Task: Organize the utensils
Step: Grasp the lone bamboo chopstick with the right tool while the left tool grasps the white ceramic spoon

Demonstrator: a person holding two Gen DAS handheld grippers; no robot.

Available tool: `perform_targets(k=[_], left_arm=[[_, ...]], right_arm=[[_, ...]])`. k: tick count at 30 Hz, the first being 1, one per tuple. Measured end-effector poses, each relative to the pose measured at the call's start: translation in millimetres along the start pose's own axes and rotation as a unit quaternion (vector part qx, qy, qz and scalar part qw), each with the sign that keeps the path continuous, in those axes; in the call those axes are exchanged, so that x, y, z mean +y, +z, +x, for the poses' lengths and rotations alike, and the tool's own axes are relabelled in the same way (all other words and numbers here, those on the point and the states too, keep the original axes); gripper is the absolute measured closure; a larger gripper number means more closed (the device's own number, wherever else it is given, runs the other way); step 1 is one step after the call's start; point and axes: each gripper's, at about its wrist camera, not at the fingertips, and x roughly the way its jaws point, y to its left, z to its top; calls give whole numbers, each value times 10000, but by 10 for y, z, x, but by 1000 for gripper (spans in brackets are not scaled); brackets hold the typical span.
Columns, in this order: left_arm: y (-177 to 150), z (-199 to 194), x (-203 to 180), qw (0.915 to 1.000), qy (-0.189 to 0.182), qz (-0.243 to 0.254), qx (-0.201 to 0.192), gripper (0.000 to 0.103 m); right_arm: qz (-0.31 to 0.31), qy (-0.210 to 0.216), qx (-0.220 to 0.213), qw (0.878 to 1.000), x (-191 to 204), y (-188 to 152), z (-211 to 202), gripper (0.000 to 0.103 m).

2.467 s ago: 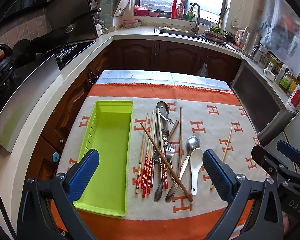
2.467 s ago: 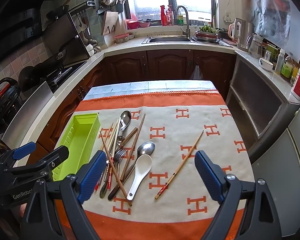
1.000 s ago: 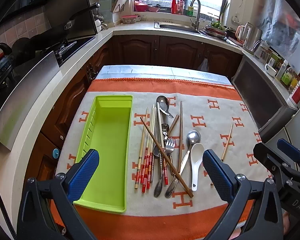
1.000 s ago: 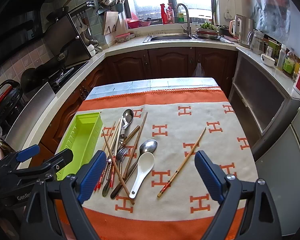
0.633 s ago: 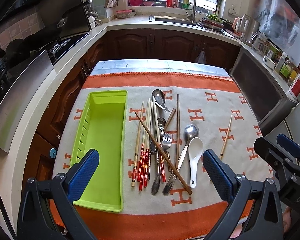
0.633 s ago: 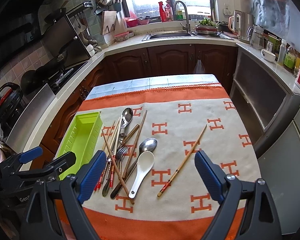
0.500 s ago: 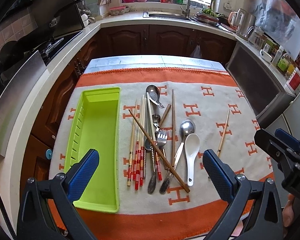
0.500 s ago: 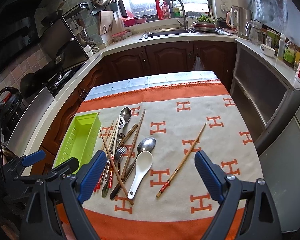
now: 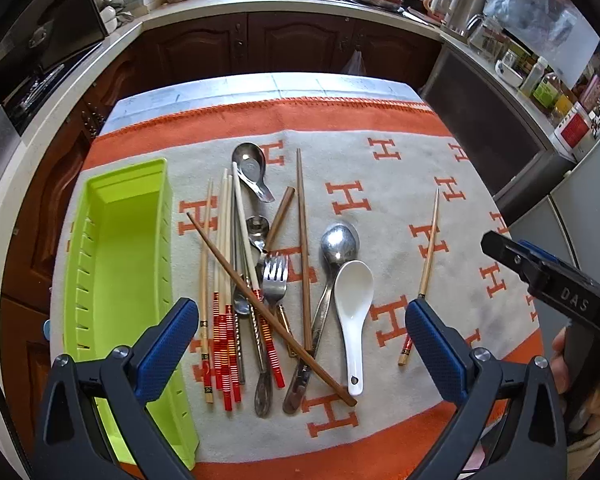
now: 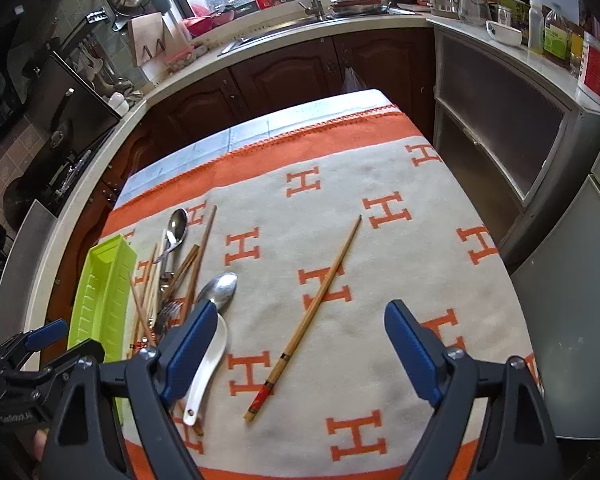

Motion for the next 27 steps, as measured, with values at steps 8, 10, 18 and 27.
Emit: perform_targets(k=[8,10,18,27], left_arm=[[-138,484,-150,9960,-598,226,630,1],[-165,535,-195,9956,-558,335,670,1],[-190,689,-179,9923,-804,149,927,30],[-155,772,-128,9907,-937,-117,979,72]], right_arm=[[-75,-270,389,9989,-100,130,632,34],[-168,-310,583,9977,-74,107,779,42],[-1049,-909,775,9873,184,-172,1003,72],[-777,-616,720,9925,-51,-228,881,96]])
